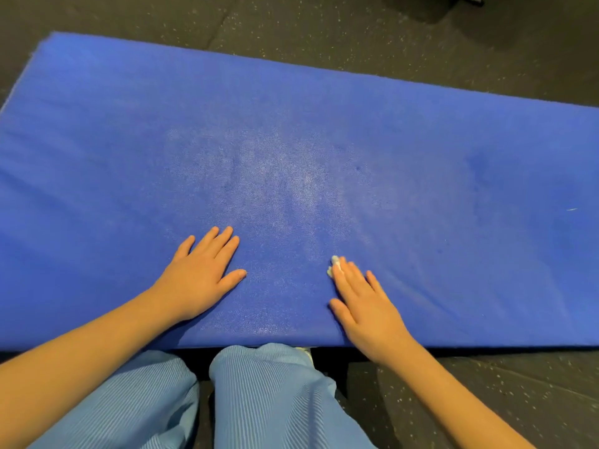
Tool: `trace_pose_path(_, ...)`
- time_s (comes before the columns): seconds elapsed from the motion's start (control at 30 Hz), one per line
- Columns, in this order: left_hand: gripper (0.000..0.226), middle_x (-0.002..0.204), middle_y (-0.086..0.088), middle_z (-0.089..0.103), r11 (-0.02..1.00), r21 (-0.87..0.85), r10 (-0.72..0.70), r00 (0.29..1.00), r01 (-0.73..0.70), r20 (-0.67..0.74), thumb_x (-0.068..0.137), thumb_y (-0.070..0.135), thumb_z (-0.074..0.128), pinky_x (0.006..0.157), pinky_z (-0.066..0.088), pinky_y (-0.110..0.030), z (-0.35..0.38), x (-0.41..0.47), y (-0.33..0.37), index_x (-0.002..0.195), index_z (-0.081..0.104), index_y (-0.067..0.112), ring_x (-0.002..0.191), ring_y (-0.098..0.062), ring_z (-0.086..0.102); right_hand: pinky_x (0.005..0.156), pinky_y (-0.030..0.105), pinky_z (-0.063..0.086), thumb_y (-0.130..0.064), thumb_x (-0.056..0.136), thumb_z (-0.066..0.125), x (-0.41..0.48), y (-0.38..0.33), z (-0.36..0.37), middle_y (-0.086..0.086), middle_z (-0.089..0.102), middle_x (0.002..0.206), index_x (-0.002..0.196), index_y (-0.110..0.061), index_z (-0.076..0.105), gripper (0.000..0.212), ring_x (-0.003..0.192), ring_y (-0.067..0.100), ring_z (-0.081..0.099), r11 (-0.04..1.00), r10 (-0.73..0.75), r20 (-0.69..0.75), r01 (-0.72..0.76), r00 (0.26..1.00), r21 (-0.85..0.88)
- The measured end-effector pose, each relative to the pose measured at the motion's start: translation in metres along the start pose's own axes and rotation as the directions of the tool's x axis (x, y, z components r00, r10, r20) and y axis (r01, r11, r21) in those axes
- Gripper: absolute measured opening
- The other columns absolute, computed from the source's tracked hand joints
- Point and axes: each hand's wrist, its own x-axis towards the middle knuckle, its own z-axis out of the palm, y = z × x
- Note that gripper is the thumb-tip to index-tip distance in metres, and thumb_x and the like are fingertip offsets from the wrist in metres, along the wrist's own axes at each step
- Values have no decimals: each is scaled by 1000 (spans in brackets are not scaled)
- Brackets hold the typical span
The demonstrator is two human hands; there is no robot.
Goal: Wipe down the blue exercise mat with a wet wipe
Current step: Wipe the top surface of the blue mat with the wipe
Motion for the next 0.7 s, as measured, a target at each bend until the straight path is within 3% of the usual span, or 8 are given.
trace_pose_path(0.07,106,161,5,-13,1000,9,-3,1000,3,-7,62,69,-20,119,-3,-39,0,0,1,154,-1,21,147,-14,-11,120,33,-2,-70,84,-8,-2,-15,2,-15,-12,156,152,-21,-2,84,145,2,-11,998,-18,2,18,1000,66)
trace_pose_path(0.13,106,161,5,-13,1000,8,-4,1000,4,-7,61,69,-20,119,-2,-40,-1,-1,1,154,-1,21,148,-14,-11,118,26,-7,-63,92,1,-19,-37,3,-14,-7,158,151,-22,-1,72,145,2,-11,977,-172,51,163,984,138)
trace_pose_path(0.23,106,161,4,-11,1000,-21,-7,1000,7,-15,62,69,-18,119,-3,-41,0,-2,3,154,1,20,148,-15,-10,118,26,-2,-39,99,21,-38,-24,5,-12,5,160,154,-22,10,58,147,2,0,962,-261,30,258,965,86)
trace_pose_path(0.37,105,161,5,-12,1000,-12,-20,1000,19,-20,63,68,-20,119,-3,-41,3,-1,4,154,-1,20,147,-14,-12,117,33,5,-39,97,21,-32,-7,10,-16,6,158,152,-23,13,57,146,3,3,992,-54,-86,63,995,109)
trace_pose_path(0.43,105,161,4,-12,1000,-10,-17,1000,16,-23,63,68,-20,119,-3,-41,3,-1,3,154,-1,20,147,-14,-12,118,27,0,-38,98,23,-40,-20,16,-14,6,159,152,-21,14,57,147,4,2,981,-97,-67,107,993,159)
trace_pose_path(0.53,105,161,4,-11,1000,-19,-16,1000,16,-26,63,68,-19,119,-3,-41,2,-1,3,154,1,20,148,-14,-11,118,25,2,-39,101,25,-57,-14,17,-13,11,160,153,-21,20,55,147,4,6,979,-175,-64,180,982,91)
trace_pose_path(0.63,105,161,5,-12,1000,-12,-20,999,20,-27,62,67,-20,119,-3,-41,3,0,4,154,0,20,147,-14,-12,117,28,4,-60,96,1,-45,17,12,-20,3,156,150,-24,11,66,145,0,3,996,50,-143,-38,988,81)
trace_pose_path(0.7,105,161,5,-13,1000,-11,-22,999,21,-25,62,67,-21,118,-4,-40,4,0,4,154,-1,20,147,-14,-12,116,18,-7,-70,87,-5,-32,16,11,-22,-4,152,146,-26,0,73,145,1,-1,980,171,-142,-153,975,128)
